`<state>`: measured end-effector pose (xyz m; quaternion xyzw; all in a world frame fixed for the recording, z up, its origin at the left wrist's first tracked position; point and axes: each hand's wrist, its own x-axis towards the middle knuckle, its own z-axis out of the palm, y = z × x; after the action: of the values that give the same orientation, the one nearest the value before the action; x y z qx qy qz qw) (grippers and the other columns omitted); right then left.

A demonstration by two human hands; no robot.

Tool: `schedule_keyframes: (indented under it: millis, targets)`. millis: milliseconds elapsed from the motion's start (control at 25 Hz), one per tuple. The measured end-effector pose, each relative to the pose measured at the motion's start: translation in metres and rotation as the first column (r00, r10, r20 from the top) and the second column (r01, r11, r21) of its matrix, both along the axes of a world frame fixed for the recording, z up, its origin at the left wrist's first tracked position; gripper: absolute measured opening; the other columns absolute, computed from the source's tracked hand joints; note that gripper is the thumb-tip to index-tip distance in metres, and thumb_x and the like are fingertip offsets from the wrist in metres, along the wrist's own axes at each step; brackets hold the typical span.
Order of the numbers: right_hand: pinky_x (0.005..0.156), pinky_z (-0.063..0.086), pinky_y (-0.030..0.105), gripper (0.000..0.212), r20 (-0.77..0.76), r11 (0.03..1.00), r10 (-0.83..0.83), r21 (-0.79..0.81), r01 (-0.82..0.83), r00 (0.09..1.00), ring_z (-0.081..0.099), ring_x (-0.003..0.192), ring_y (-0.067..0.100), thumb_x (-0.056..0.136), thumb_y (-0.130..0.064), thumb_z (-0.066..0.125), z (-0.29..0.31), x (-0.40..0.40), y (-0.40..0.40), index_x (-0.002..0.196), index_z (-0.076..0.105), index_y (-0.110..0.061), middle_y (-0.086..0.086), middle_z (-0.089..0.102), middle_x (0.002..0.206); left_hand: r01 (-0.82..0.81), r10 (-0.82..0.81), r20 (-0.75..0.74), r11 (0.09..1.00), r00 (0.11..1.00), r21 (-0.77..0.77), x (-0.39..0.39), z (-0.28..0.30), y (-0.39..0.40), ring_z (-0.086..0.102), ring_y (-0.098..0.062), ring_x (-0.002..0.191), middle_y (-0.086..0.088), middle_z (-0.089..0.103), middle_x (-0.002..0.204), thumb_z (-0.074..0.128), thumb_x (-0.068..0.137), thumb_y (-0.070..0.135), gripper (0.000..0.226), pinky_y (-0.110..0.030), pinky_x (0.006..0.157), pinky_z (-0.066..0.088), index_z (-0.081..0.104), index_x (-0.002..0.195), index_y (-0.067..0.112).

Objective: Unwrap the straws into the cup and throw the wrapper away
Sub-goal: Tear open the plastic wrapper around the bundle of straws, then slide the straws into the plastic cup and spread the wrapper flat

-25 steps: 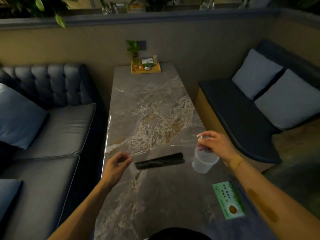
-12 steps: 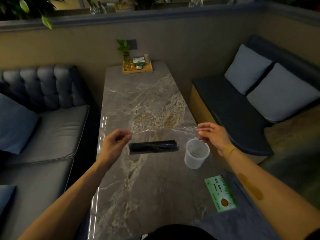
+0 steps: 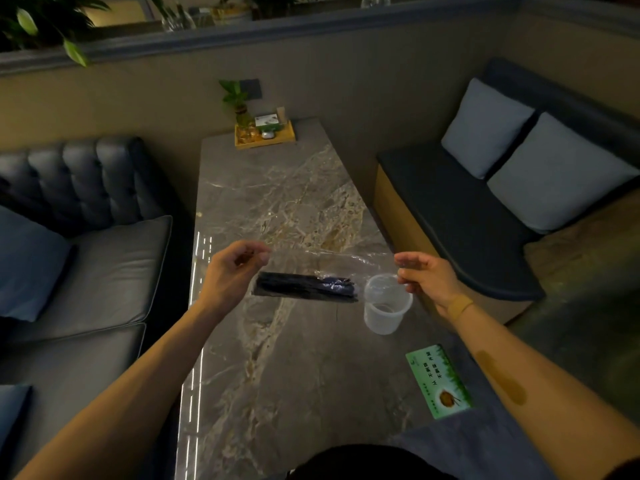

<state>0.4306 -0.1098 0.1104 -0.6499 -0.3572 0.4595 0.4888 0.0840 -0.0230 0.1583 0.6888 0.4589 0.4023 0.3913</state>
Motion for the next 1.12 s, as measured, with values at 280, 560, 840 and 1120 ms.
schedule_keyframes:
  millis: [280, 560, 840, 1120]
  targets:
    - [0.059, 0.054, 0.023, 0.033, -0.023, 1.0, -0.025, -0.01, 0.025, 0.999, 0.063, 0.073, 0.015, 0.085, 0.007, 0.06, -0.012, 0.008, 0.004, 0.104, 0.068, -0.019, 0.004, 0.067, 0.105, 0.006, -0.002, -0.099, 0.999, 0.995, 0.037, 0.022, 0.013, 0.007, 0.067, -0.018, 0.083, 0.005, 0.072, 0.086, 0.071, 0.086, 0.017, 0.02, -0.036, 0.081, 0.054, 0.071, 0.087, 0.037]
    - [0.059, 0.055, 0.025, 0.033, -0.026, 1.0, -0.011, -0.026, 0.011, 1.0, 0.064, 0.073, 0.016, 0.086, 0.004, 0.06, -0.027, 0.013, 0.007, 0.103, 0.069, -0.023, 0.005, 0.068, 0.106, -0.012, 0.017, -0.15, 0.999, 0.989, 0.034, 0.032, 0.02, 0.011, 0.066, -0.023, 0.08, 0.0, 0.071, 0.083, 0.069, 0.087, 0.016, 0.01, -0.043, 0.081, 0.054, 0.073, 0.09, 0.025]
    - [0.062, 0.054, 0.028, 0.033, -0.059, 0.998, -0.039, -0.05, 0.036, 0.997, 0.063, 0.072, 0.016, 0.087, 0.005, 0.058, -0.036, 0.02, 0.01, 0.115, 0.066, -0.012, 0.007, 0.066, 0.107, 0.027, -0.006, -0.217, 0.995, 0.976, 0.093, 0.056, 0.041, 0.021, 0.066, -0.017, 0.078, -0.003, 0.073, 0.086, 0.07, 0.087, 0.017, 0.008, -0.028, 0.074, 0.05, 0.072, 0.089, 0.025]
    - [0.063, 0.051, 0.028, 0.034, -0.113, 0.994, -0.08, -0.077, 0.072, 0.99, 0.063, 0.077, 0.017, 0.087, 0.005, 0.058, -0.042, 0.033, 0.006, 0.103, 0.068, -0.023, 0.002, 0.068, 0.107, 0.095, -0.049, -0.272, 0.983, 0.961, 0.159, 0.088, 0.059, 0.028, 0.059, 0.006, 0.068, 0.008, 0.068, 0.081, 0.069, 0.088, 0.017, 0.007, -0.006, 0.064, 0.042, 0.073, 0.094, 0.018]
